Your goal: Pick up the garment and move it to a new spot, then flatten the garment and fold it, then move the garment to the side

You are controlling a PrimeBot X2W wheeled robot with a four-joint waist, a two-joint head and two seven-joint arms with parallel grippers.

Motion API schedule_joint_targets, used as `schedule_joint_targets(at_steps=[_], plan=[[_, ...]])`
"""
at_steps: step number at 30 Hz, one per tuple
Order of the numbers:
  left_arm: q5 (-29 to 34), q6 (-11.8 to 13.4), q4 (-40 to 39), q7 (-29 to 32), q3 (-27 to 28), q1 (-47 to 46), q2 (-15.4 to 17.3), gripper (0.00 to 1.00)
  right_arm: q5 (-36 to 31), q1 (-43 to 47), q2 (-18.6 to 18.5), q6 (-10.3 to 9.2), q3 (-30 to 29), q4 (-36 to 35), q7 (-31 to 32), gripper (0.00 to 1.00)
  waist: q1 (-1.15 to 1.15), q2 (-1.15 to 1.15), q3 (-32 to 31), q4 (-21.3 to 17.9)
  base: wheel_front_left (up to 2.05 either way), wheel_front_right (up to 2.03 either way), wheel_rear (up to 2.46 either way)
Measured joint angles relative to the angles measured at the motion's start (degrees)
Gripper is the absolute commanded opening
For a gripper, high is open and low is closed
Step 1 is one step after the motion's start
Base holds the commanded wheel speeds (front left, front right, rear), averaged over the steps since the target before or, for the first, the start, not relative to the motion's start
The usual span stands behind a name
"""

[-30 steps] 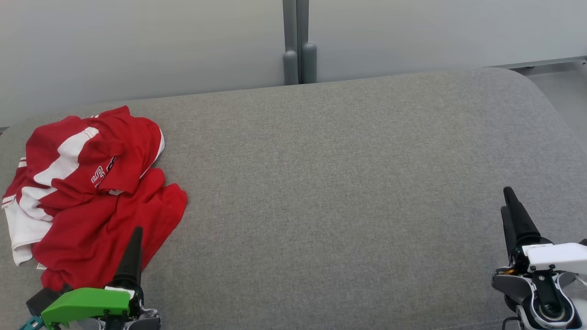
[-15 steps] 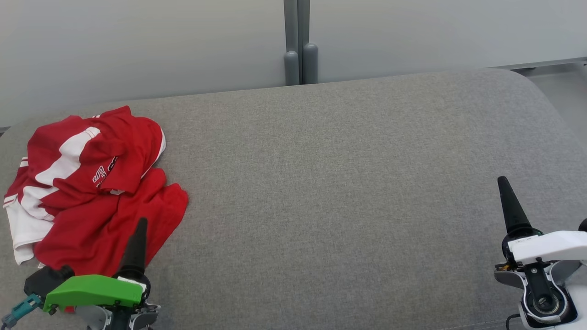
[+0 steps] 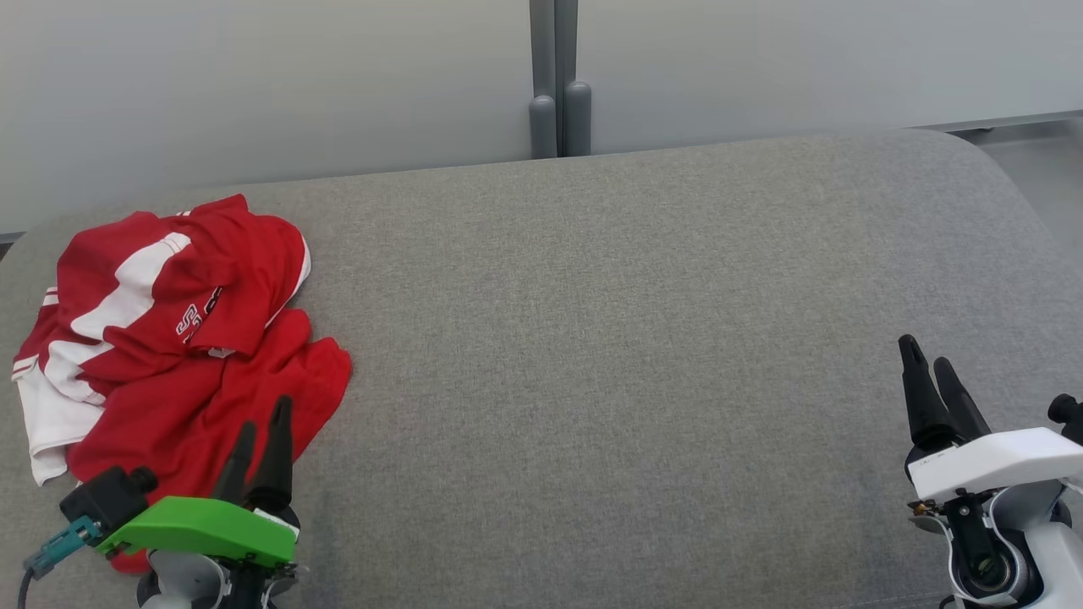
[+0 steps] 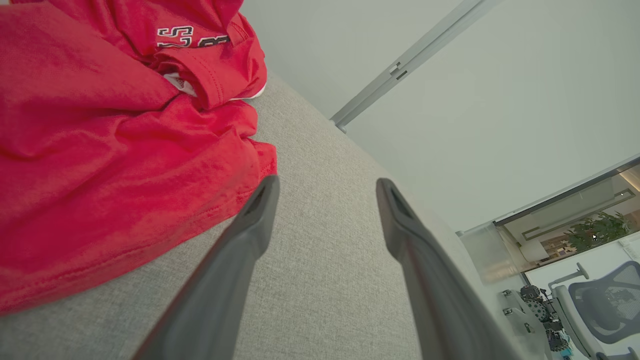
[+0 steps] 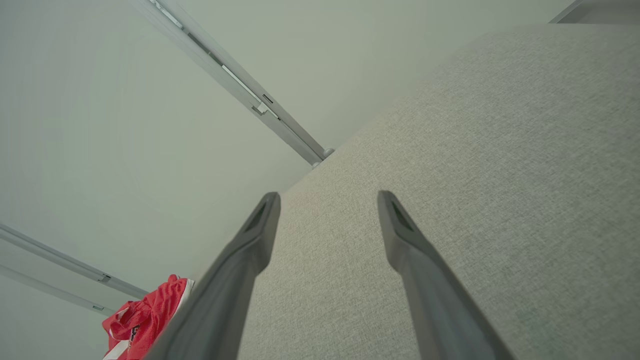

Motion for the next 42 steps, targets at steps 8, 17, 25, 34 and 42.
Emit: schedule_joint_targets(at_steps=[8, 17, 25, 34, 42], plan=[[7.6, 0.5, -0.4, -1.7, -1.5, 0.0, 0.9, 1.0, -7.2, 0.0, -0.9, -0.98, 1.8, -0.9, -1.5, 1.0, 0.0, 0.0, -0.1, 0.2, 0.0, 0.0, 0.0], [15.5, 1.0, -1.6, -3.3, -2.6, -0.2, 1.1, 1.0, -15.2, 0.0, -2.4, -1.45, 4.0, -1.8, -3.3, 1.0, 0.0, 0.0, -0.2, 0.3, 0.0, 0.0, 0.0], [21.4, 1.0, -1.9, -4.9, -2.7, -0.2, 1.1, 1.0, -22.0, 0.0, -3.2, -1.56, 5.8, -1.9, -4.6, 1.0, 0.0, 0.0, -0.2, 0.4, 0.0, 0.0, 0.0], [28.0, 1.1, -2.2, -6.8, -2.4, -0.2, 1.4, 1.0, -29.5, 0.0, -4.2, -2.27, 7.5, -2.3, -6.6, 1.0, 0.0, 0.0, -0.2, 0.3, 0.0, 0.0, 0.0], [34.3, 1.1, -2.9, -8.3, -1.9, -0.2, 1.7, 1.0, -36.1, 0.0, -4.8, -2.98, 8.6, -2.7, -8.1, 1.0, 0.0, 0.0, -0.2, 0.2, 0.0, 0.0, 0.0]])
